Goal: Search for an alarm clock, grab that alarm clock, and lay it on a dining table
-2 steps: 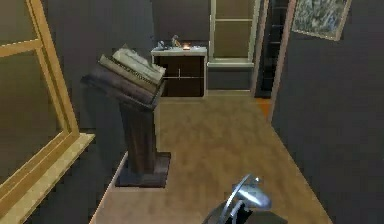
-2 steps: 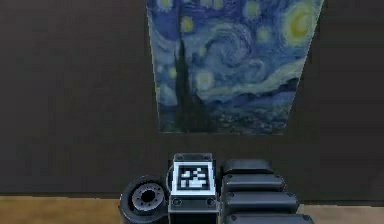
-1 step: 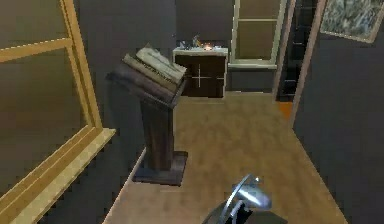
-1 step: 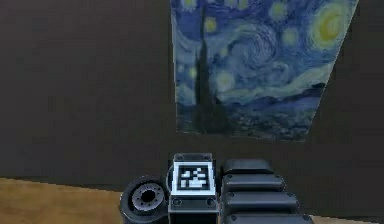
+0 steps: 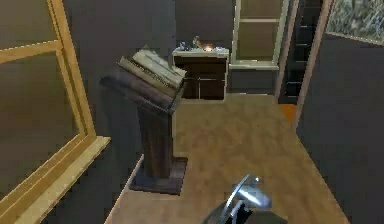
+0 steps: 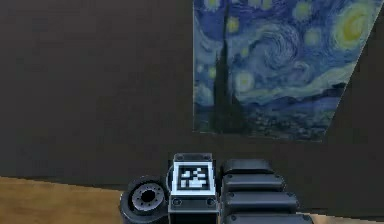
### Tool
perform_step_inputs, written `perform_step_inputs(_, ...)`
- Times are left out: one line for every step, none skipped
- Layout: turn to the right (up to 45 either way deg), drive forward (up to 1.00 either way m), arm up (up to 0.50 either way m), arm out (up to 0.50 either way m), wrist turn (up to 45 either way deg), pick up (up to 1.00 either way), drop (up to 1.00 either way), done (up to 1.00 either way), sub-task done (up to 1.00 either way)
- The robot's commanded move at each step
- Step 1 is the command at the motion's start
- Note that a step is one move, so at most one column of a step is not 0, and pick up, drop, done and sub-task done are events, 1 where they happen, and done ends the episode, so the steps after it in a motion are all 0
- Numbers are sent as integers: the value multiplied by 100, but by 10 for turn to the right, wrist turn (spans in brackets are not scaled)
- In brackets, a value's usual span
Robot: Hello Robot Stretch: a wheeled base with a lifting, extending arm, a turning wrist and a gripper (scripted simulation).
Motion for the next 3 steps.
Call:
perform_step_inputs(180, 0, 0, 0, 0, 0, 0, 0, 0)
perform_step_inputs(0, 100, 0, 0, 0, 0, 0, 0, 0)
perform_step_inputs(0, 100, 0, 0, 0, 0, 0, 0, 0)
